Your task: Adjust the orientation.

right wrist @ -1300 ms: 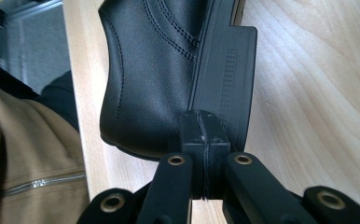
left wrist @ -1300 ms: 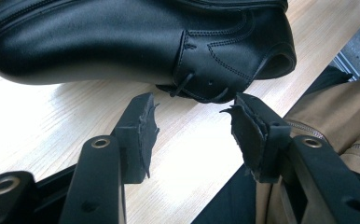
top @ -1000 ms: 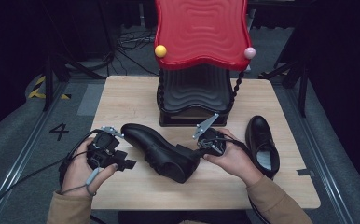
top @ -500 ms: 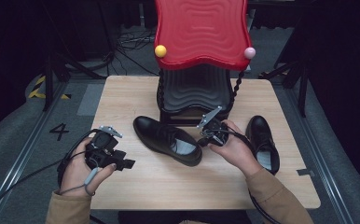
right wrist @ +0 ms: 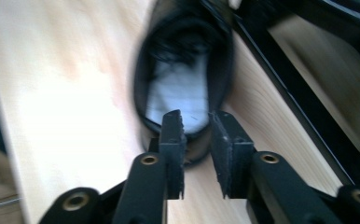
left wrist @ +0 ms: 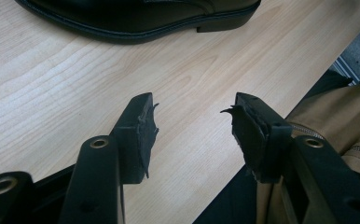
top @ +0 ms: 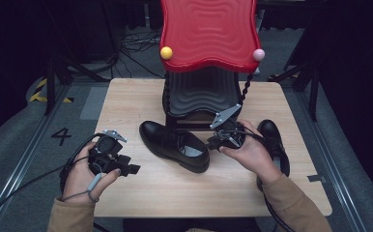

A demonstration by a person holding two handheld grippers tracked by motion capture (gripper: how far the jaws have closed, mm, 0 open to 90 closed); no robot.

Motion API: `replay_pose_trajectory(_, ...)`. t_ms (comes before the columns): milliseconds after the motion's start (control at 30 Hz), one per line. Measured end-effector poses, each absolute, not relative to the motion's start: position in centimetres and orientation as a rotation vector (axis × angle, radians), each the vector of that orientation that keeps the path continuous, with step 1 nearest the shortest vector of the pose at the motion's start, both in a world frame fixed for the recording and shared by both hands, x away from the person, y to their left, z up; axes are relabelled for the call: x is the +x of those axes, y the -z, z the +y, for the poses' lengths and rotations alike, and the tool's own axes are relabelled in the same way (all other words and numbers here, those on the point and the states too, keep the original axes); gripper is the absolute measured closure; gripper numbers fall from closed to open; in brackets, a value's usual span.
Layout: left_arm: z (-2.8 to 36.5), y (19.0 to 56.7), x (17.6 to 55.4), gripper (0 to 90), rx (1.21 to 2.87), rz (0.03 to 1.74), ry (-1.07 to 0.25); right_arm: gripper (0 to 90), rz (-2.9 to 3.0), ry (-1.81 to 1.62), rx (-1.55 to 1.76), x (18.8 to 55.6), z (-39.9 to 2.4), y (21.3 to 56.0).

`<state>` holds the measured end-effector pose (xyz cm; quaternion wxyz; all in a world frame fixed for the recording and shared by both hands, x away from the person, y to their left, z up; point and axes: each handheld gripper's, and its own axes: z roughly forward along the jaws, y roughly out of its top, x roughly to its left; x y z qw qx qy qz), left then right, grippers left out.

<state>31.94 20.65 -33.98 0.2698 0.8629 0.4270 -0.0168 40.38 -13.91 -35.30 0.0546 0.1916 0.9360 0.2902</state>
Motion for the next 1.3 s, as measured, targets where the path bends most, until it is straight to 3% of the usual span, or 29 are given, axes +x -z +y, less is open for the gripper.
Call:
replay_pose_trajectory(167,20.6,34.0,31.9,48.8,2.325,1.151,0.046,60.7,2.945,-0.88,0.45,39.5,-11.5,35.7)
replay_pose_trajectory(367,20.8,33.9,31.8,48.7,2.322,1.151,0.044,58.3,2.994,-0.771,0.439,39.7,-9.5,37.8)
replay_pose_trajectory(533,21.0,33.9,31.8,48.9,2.315,1.156,0.047,61.8,3.047,-0.642,0.394,40.5,-7.7,41.0)
replay_pose_trajectory(700,21.1,34.0,31.8,48.8,2.314,1.157,0.044,77.3,3.067,-0.589,0.374,40.7,-7.2,41.6)
replay_pose_trajectory(833,21.1,34.0,31.9,48.8,2.31,1.159,0.048,83.5,3.087,-0.591,0.351,40.6,-7.0,41.5)
replay_pose_trajectory(1300,21.0,34.0,32.6,48.7,2.306,1.148,0.056,83.8,3.076,-0.647,0.342,37.4,-7.7,40.2)
